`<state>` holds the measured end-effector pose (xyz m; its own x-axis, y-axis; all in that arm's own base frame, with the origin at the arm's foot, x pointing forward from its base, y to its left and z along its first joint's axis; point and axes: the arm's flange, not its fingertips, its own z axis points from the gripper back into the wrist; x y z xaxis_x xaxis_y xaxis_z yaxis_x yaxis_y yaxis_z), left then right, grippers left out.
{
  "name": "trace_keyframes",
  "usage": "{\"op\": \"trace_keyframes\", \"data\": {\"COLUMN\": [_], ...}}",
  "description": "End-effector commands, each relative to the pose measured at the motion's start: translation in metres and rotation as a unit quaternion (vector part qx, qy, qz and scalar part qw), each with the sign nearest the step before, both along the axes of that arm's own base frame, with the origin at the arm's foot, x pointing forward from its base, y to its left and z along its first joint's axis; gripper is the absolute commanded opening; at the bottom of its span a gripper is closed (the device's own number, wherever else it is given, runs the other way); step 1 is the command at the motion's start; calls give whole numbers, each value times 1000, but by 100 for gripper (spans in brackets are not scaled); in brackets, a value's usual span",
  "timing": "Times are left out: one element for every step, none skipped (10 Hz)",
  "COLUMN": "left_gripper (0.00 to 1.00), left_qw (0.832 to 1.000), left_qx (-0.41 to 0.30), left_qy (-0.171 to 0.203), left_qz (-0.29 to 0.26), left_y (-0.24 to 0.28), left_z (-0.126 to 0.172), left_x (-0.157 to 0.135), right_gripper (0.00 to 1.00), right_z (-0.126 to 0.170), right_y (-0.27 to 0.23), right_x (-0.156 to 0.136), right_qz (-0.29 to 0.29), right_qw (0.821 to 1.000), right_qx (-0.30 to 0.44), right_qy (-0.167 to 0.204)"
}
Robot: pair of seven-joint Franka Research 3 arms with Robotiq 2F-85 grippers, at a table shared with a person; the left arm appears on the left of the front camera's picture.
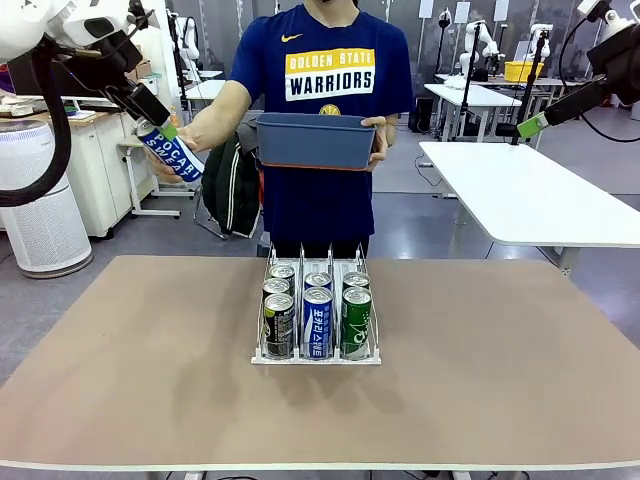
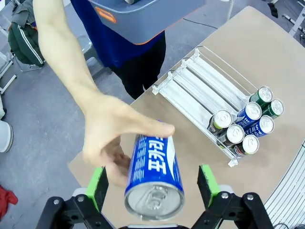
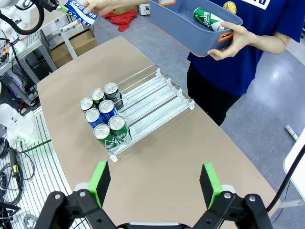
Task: Fill the beverage cans into the dispenser.
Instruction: Pick up the Ionic drink handed by the human.
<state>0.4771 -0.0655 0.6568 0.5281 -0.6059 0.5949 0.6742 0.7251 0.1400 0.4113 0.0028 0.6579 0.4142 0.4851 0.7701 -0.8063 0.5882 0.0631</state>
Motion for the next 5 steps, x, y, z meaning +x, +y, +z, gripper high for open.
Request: {"op": "trace_keyframes", "data": {"left_gripper": [100, 100, 100, 100, 100], "left_qw": [1000, 1000, 1000, 1000, 1000], "left_qx": [-3, -6, -6, -4, -1], "left_qy": [-7, -2, -2, 1, 1], "left_qz": [-17, -12, -11, -7, -5], "left_y": [-2, -1, 1, 2, 3], "left_z": [-4, -6, -7, -8, -10], "left_x": [11, 10, 9, 7, 5], "right_gripper": [100, 100, 100, 100, 100], "right_z": [-2, -2, -2, -2, -2], "right_y": [0, 0, 0, 0, 0], "right_x": [1, 1, 1, 1, 1], "right_qz": [16, 16, 16, 16, 16], "right_qw": [1000, 1000, 1000, 1000, 1000], "right_qx": [10, 10, 10, 10, 10], "right_qy": [-4, -4, -4, -4, -4]}}
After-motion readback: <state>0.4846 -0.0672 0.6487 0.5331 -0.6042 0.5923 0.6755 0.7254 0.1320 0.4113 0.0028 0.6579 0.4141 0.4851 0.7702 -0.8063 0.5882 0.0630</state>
